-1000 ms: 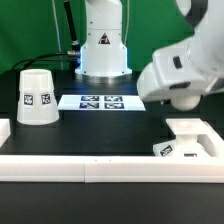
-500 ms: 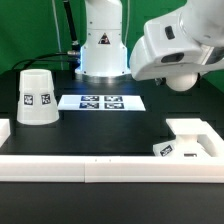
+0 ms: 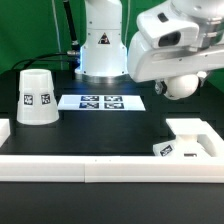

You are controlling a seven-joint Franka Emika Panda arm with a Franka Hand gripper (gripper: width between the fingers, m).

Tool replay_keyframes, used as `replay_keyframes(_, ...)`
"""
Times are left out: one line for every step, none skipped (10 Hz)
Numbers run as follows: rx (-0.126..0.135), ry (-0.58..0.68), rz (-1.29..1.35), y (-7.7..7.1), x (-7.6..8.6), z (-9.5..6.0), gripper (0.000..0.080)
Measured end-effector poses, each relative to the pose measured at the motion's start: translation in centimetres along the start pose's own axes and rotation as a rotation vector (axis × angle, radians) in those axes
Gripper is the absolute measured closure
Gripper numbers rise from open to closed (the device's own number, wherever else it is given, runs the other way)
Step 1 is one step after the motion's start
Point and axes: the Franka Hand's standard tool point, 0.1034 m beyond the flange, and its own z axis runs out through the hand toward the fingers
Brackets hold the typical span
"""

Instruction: Assemble lamp

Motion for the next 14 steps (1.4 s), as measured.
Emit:
replay_keyframes(-0.021,0.105,-0.023,0.2,0.7,-1.0,0.0222)
replay_keyframes(-0.033,0.18,-0.022,0.2,0.8,-1.5,0.0222)
replay_keyframes(-0.039,0.259,-0.017,0.4,1.2,-1.5,0.0222)
replay_keyframes(-0.057,0.369,-0.019,0.8,1.6,-1.6,0.0222)
replay_keyframes(-0.069,0.411,-0.027,0.9,1.3,-1.4,0.0222)
replay_keyframes(-0.103,0.534,-0.062,1.2,1.7,-1.4,0.0222)
replay_keyframes(-0.128,0.604,-0.087,1.7,1.5,-1.3,0.0222)
replay_keyframes(-0.144,0.634,-0.105,2.2,1.5,-1.6,0.0222)
replay_keyframes(-0.164,0.697,-0.114,2.7,1.7,-2.4,0.0222)
replay_keyframes(-0.158,0.674,-0.116,2.5,1.4,-2.7,0.0222)
replay_keyframes(-0.154,0.661,-0.115,2.5,1.3,-3.7,0.0222)
replay_keyframes(-0.149,0.65,-0.114,2.4,1.3,-5.0,0.0222)
replay_keyframes(-0.14,0.637,-0.106,2.2,1.6,-6.2,0.0222)
replay_keyframes(-0.143,0.646,-0.108,2.3,1.8,-6.2,0.0222)
